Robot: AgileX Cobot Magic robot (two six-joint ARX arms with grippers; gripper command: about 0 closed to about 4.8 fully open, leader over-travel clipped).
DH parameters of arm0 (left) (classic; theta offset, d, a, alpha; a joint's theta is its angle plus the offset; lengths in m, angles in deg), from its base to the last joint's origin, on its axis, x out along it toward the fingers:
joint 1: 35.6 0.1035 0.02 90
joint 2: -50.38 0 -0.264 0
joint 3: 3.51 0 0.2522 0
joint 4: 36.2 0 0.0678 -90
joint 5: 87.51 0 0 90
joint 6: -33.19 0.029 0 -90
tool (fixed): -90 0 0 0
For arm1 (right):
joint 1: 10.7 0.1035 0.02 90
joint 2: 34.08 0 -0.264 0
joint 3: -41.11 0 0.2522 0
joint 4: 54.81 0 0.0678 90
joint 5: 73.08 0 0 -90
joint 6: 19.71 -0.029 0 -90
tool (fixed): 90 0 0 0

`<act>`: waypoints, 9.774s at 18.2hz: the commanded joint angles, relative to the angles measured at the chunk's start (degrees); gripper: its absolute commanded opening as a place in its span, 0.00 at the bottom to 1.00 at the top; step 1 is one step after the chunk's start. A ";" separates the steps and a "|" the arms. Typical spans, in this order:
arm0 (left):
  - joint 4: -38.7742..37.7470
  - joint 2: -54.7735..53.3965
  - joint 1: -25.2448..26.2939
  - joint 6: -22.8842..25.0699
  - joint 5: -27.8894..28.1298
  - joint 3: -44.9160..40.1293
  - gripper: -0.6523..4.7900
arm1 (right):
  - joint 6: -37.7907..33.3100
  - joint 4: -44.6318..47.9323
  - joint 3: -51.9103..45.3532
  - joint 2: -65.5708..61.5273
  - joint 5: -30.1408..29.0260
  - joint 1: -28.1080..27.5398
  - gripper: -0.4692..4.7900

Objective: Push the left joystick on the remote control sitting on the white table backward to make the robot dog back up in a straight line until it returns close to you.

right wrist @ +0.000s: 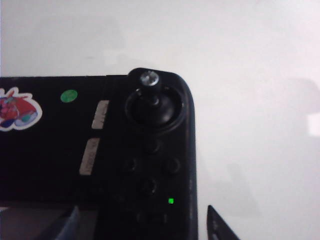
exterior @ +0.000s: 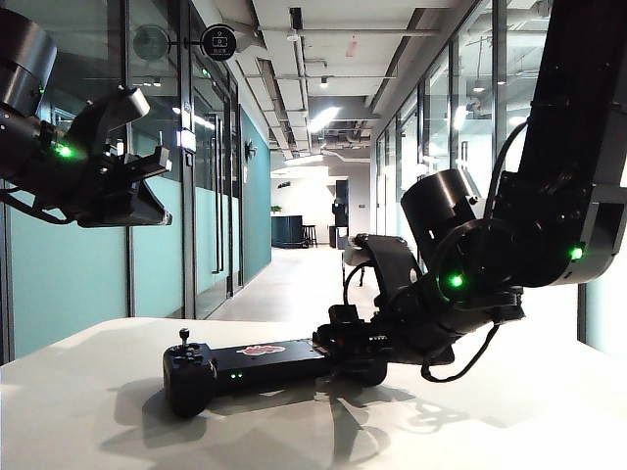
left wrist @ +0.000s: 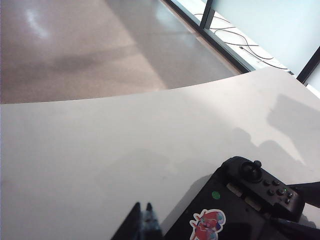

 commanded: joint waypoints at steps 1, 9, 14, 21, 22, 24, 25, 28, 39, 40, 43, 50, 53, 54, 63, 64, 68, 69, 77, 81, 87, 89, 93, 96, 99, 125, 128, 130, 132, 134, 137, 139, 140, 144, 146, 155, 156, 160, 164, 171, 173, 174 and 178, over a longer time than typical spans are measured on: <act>0.33 0.17 -0.04 -0.02 -0.39 0.20 0.11 | 0.90 0.59 0.20 0.17 -0.13 0.09 0.64; 0.28 0.17 -0.07 -0.02 -0.39 0.20 0.11 | 0.92 1.05 0.20 0.17 0.42 0.17 0.46; 0.28 0.17 -0.07 -0.02 -0.39 0.20 0.11 | 0.92 1.42 0.20 0.17 1.36 0.17 0.39; 0.33 0.15 -0.07 0.04 -0.39 0.20 0.11 | -2.89 1.36 0.17 0.20 14.29 0.37 0.39; 0.39 0.07 -0.07 0.07 -0.39 0.20 0.11 | -4.17 1.38 0.15 0.24 15.52 0.44 0.39; 0.66 -0.33 -0.07 0.17 -0.39 0.20 0.11 | -4.28 1.29 0.00 0.35 15.67 0.61 0.39; 0.98 -0.68 -0.07 0.24 -0.39 0.22 0.11 | -4.31 0.70 -0.17 0.55 16.33 0.77 0.39; 1.20 -3.17 -0.07 0.26 -1.99 2.05 0.11 | -6.19 0.52 -0.37 1.09 17.46 1.25 0.36; 1.20 -20.11 -0.37 1.68 -10.56 15.91 0.11 | -8.35 -0.35 -0.35 1.11 23.65 1.25 0.36; 1.11 -22.10 -0.59 2.49 -11.85 17.70 0.11 | -8.37 -0.35 -0.35 1.11 23.67 1.25 0.36; -0.20 -26.71 -0.61 2.86 -14.73 22.95 0.11 | -8.35 -0.44 -0.35 1.11 24.59 1.25 0.36; -2.27 -35.56 -0.63 5.57 -19.91 30.93 0.11 | -8.57 -0.70 -0.35 1.11 25.62 1.25 0.36; -3.04 -37.99 -0.70 6.93 -22.49 33.42 0.11 | -8.57 -0.72 -0.35 1.11 25.42 1.25 0.36; -3.82 -38.62 -0.70 6.99 -22.47 34.45 0.11 | -8.57 -0.72 -0.35 1.11 25.42 1.25 0.36; -13.73 -42.56 -0.94 17.25 -28.22 42.75 0.11 | -8.57 -0.72 -0.37 1.11 25.40 1.25 0.36; -14.38 -43.10 -0.94 17.31 -28.59 43.69 0.11 | -8.57 -0.72 -0.35 1.11 25.40 1.25 0.36; -17.20 -43.56 -0.94 21.73 -28.92 44.76 0.11 | -8.57 -0.72 -0.35 1.11 25.40 1.25 0.36; -18.27 -43.54 -0.94 23.06 -29.22 44.76 0.11 | -8.57 -0.72 -0.35 1.11 25.40 1.25 0.36; -21.11 -43.47 -0.92 26.05 -31.45 45.07 0.11 | -8.55 -0.76 -0.37 1.11 25.42 1.25 0.36; -21.27 -43.39 -0.90 26.08 -32.41 45.05 0.11 | -8.59 -0.76 -0.39 1.11 25.70 1.22 0.36; -21.09 -43.39 -0.90 26.56 -32.35 45.05 0.11 | -8.90 -0.76 -0.39 1.11 27.15 1.22 0.36; -21.20 -43.39 -0.90 27.10 -32.37 45.05 0.11 | -9.86 -0.76 -0.39 1.11 27.17 1.20 0.36; -21.40 -43.41 -0.90 27.10 -32.37 45.05 0.11 | -9.86 -0.79 -0.39 1.11 27.39 1.11 0.36; -21.55 -43.41 -0.90 27.10 -32.37 45.05 0.11 | -9.86 -0.79 -0.39 1.11 27.39 1.11 0.36; -21.59 -43.39 -0.90 27.10 -32.46 45.05 0.11 | -9.84 -0.79 -0.39 1.11 27.36 1.11 0.36; -24.13 -43.41 -0.92 28.83 -32.57 45.05 0.11 | -9.84 -0.79 -0.39 1.11 27.36 1.11 0.36; -24.13 -43.41 -0.92 28.83 -32.57 45.05 0.11 | -9.84 -0.83 -0.39 1.11 27.36 1.11 0.36; -24.13 -43.41 -0.92 28.83 -32.57 45.05 0.11 | -9.81 -0.85 -0.39 1.11 27.36 1.11 0.36; -24.13 -43.41 -0.92 28.81 -32.57 45.05 0.11 | -9.84 -0.94 -0.39 1.11 27.36 1.11 0.36; -24.13 -43.41 -0.92 28.83 -32.57 45.05 0.11 | -9.84 -1.11 -0.39 1.11 27.36 1.11 0.36; -24.13 -43.41 -0.92 28.81 -32.54 45.05 0.11 | -9.84 -1.44 -0.39 1.11 27.36 1.11 0.36; -24.13 -43.41 -0.92 28.81 -32.54 45.05 0.11 | -9.84 -1.70 -0.37 1.11 27.36 1.11 0.36; -24.13 -43.41 -0.92 28.83 -32.54 45.05 0.11 | -9.84 -1.68 -0.37 1.11 27.36 1.11 0.36; -24.13 -43.41 -0.92 28.83 -32.54 45.05 0.11 | -9.84 -1.68 -0.37 1.11 27.36 1.11 0.36; -24.13 -43.41 -0.92 28.83 -32.54 45.05 0.11 | -9.84 -1.68 -0.37 1.11 27.36 1.11 0.36; -24.13 -43.41 -0.92 28.81 -32.54 45.05 0.11 | -9.84 -1.66 -0.37 1.11 27.36 1.11 0.36; -24.13 -43.41 -0.92 28.81 -32.54 45.05 0.11 | -9.84 -1.64 -0.35 1.11 27.36 1.11 0.36; -24.13 -43.41 -0.92 28.81 -32.54 45.05 0.11 | -9.84 -1.66 -0.35 1.11 27.36 1.11 0.36; -24.13 -43.41 -0.92 28.81 -32.54 45.05 0.11 | -9.84 -1.66 -0.33 1.11 27.36 1.11 0.36; -24.15 -43.41 -0.96 28.81 -32.54 45.05 0.11 | -9.84 -1.66 -0.31 1.11 27.36 1.11 0.36; -24.13 -43.41 -0.96 28.81 -32.54 45.05 0.11 | -9.84 -1.66 -0.28 1.11 27.36 1.11 0.36; -24.13 -43.41 -0.96 28.81 -32.54 45.05 0.11 | -9.84 -1.66 -0.28 1.11 27.36 1.11 0.36; -24.44 -43.41 -0.96 28.81 -32.54 45.05 0.11 | -9.84 -1.66 -0.28 1.11 27.36 1.11 0.36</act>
